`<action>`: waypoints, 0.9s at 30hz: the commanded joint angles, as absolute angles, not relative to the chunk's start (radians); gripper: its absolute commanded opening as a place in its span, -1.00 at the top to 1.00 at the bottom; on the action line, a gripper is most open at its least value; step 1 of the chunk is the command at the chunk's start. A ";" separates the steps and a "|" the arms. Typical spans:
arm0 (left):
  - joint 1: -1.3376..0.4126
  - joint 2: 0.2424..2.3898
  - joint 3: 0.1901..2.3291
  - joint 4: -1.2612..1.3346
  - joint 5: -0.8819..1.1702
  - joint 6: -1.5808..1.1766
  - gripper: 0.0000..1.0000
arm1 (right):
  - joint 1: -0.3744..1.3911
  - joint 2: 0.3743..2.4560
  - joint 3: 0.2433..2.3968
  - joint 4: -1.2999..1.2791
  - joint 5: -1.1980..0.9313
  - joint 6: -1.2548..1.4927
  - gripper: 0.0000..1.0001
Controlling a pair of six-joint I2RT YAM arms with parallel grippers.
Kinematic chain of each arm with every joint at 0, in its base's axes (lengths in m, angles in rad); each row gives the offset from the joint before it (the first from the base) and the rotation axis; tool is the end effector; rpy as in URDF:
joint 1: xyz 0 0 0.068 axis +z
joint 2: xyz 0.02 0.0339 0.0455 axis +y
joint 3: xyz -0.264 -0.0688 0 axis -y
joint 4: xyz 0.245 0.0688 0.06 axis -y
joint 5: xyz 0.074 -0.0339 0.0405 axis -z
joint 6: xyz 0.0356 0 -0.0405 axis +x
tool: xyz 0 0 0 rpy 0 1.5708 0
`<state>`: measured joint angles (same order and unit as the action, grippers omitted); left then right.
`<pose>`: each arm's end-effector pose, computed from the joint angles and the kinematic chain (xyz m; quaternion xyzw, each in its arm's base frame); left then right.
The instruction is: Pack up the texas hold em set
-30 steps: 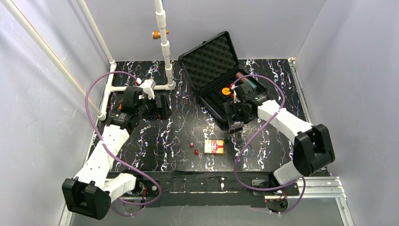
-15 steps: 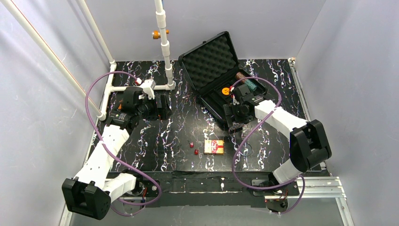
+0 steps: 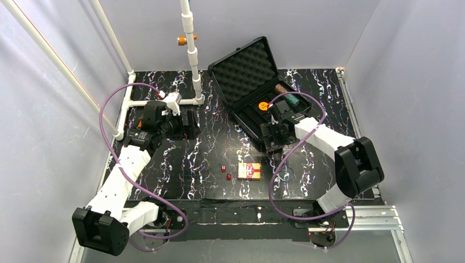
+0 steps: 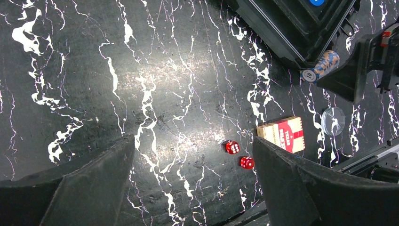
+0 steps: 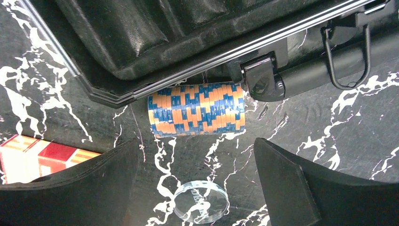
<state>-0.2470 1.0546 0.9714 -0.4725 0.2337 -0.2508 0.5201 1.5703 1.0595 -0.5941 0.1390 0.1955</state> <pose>0.2221 -0.0645 0.3252 0.0550 0.8681 -0.2177 0.4427 0.2732 0.1508 0.2125 -0.1410 0.9605 0.0174 0.2394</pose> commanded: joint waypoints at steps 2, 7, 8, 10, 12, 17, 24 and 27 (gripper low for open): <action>-0.254 1.032 1.000 -0.485 0.250 -0.245 -0.89 | 0.535 1.606 1.037 -0.562 0.167 0.210 -0.97; -0.254 1.031 0.999 -0.485 0.250 -0.245 -0.88 | 0.541 1.619 1.022 -0.536 0.179 0.220 -0.93; -0.254 1.031 0.999 -0.484 0.250 -0.244 -0.88 | 0.543 1.620 1.022 -0.531 0.178 0.221 -0.91; -0.254 1.031 1.000 -0.484 0.250 -0.245 -0.88 | 0.543 1.620 1.019 -0.520 0.182 0.225 -0.90; -0.253 1.032 1.000 -0.485 0.251 -0.245 -0.88 | 0.544 1.620 1.017 -0.512 0.190 0.226 -0.90; -0.254 1.029 0.999 -0.485 0.252 -0.245 -0.88 | 0.545 1.620 1.013 -0.487 0.208 0.227 -0.90; -0.254 1.031 0.999 -0.485 0.253 -0.245 -0.88 | 0.545 1.638 1.011 -0.455 0.220 0.223 -0.87; -0.253 1.032 1.000 -0.485 0.253 -0.245 -0.88 | 0.545 1.642 1.008 -0.447 0.217 0.219 -0.82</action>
